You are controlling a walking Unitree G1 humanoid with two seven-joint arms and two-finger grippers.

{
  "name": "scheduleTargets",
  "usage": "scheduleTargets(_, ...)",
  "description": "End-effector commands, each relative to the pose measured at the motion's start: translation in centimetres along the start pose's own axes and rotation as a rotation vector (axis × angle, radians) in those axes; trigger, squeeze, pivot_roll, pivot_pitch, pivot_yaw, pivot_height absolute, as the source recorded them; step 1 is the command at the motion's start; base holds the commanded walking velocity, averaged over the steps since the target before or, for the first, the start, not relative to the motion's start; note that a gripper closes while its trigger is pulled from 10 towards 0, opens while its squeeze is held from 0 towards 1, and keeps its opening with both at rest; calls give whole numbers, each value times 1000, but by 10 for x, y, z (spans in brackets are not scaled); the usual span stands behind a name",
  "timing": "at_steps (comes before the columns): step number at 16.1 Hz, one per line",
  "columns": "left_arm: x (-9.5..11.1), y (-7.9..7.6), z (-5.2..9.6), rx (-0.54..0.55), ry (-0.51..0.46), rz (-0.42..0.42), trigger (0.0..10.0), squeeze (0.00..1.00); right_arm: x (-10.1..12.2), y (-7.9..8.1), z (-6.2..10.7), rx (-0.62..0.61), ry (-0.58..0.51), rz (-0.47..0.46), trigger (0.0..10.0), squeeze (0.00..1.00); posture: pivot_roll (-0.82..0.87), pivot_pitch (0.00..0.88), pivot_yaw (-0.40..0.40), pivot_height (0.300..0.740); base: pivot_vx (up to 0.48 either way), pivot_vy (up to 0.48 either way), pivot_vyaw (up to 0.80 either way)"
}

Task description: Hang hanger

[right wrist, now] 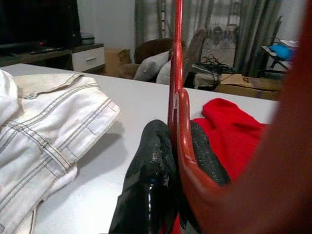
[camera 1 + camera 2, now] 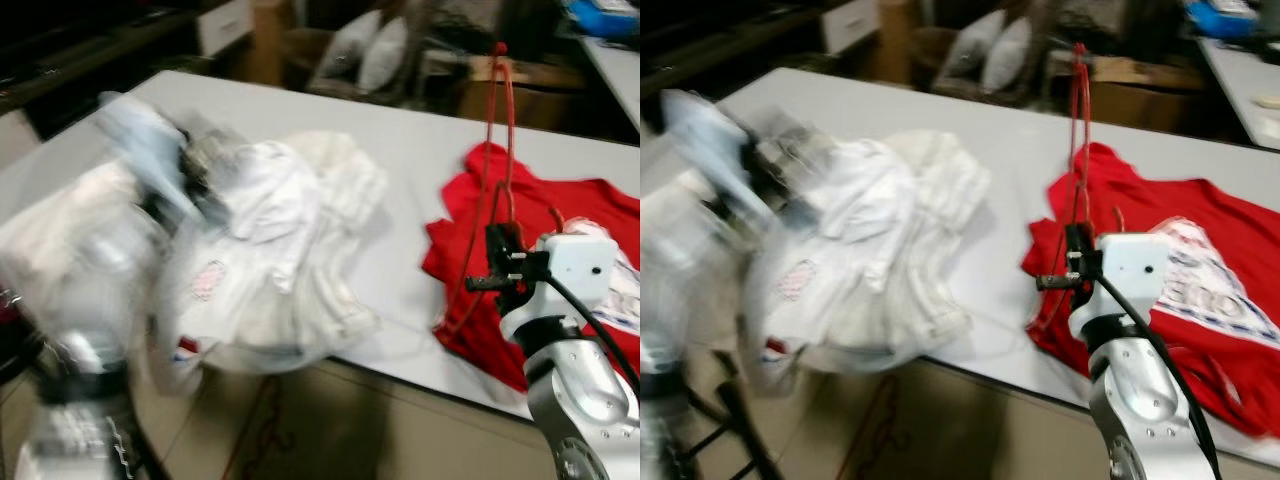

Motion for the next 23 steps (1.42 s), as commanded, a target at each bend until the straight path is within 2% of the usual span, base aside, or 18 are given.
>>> scheduleTargets(1, 15, -9, 2, 16, -51, -29, 10000, 0, 2, -2, 2, -3, -3, 15, 10000, 0, -16, 0, 13, 740, 0, 0, -800)
scheduleTargets(2, 8, -19, 7, 44, -38, -10, 10000, 0, 3, 0, 2, 19, -7, 27, 10000, 0, -11, 0, -6, 740, 0, 0, -800)
scheduleTargets(3, 2, -26, 8, 61, -20, -28, 10000, 0, 3, 2, 0, 41, -9, 37, 10000, 0, -8, 0, -21, 740, 0, 0, -800)
scheduleTargets(5, -4, -32, 11, 101, -5, -15, 10000, 0, 4, 4, -4, 63, -14, 57, 10000, 0, -3, 0, -33, 740, 0, 0, -800)
scheduleTargets(6, -8, -31, 13, 127, 2, -5, 10000, 0, 6, 5, -6, 74, -25, 109, 10000, 0, 0, 0, -41, 740, 0, 0, -800)
scheduleTargets(8, -23, -28, 24, 188, 32, -9, 10000, 0, 7, 10, -9, 136, -48, 450, 10000, 0, 2, 0, -54, 740, 0, 0, -800)
scheduleTargets(10, -25, -29, 28, 202, 39, 6, 10000, 0, 5, 13, -9, 162, -61, 584, 10000, 0, 0, 2, -58, 740, 0, 0, -800)
scheduleTargets(11, -32, -33, 33, 180, 64, -13, 10000, 0, 2, 16, -7, 160, -71, 693, 10000, 0, -21, 20, -48, 740, 0, 0, -800)
scheduleTargets(12, -35, -33, 34, 175, 72, -16, 10000, 0, 2, 16, -7, 152, -78, 726, 10000, 0, -21, 15, -43, 740, 0, 0, -800)
scheduleTargets(16, -43, -31, 31, 145, 90, -5, 10000, 0, 4, 11, -6, 68, -82, 711, 10000, 0, -43, 0, 15, 740, 0, 0, 0)
scheduleTargets(18, -53, -27, 25, 153, 113, 6, 10000, 0, 4, 18, -5, 93, -100, 610, 10000, 0, -54, 0, 62, 740, 0, 0, -800)
scheduleTargets(19, -53, -29, 21, 148, 115, 9, 10000, 0, 2, 25, -3, 165, -98, 568, 10000, 0, -57, 3, 79, 740, 0, 0, -800)
scheduleTargets(21, -48, -32, 14, 125, 103, 25, 10000, 0, 7, 24, -4, 199, -97, 498, 10000, 0, -71, 16, 102, 740, 0, 0, -631)
scheduleTargets(23, -50, -28, 12, 124, 111, 3, 10000, 0, 17, 20, -6, 214, -91, 300, 10000, 0, -76, 30, 106, 740, 0, 0, 0)
Point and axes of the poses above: a point about 5 cm out from each wrist's last joint towards the gripper, its own z axis pointing back from the gripper into the wrist, its own x axis along the axis of the wrist's last joint, y = z × x, the point moved 6 cm from there along -z, pointing out of the wrist towards the gripper, and after that the axes turned 4 degrees about z, right-handed, at the moved point
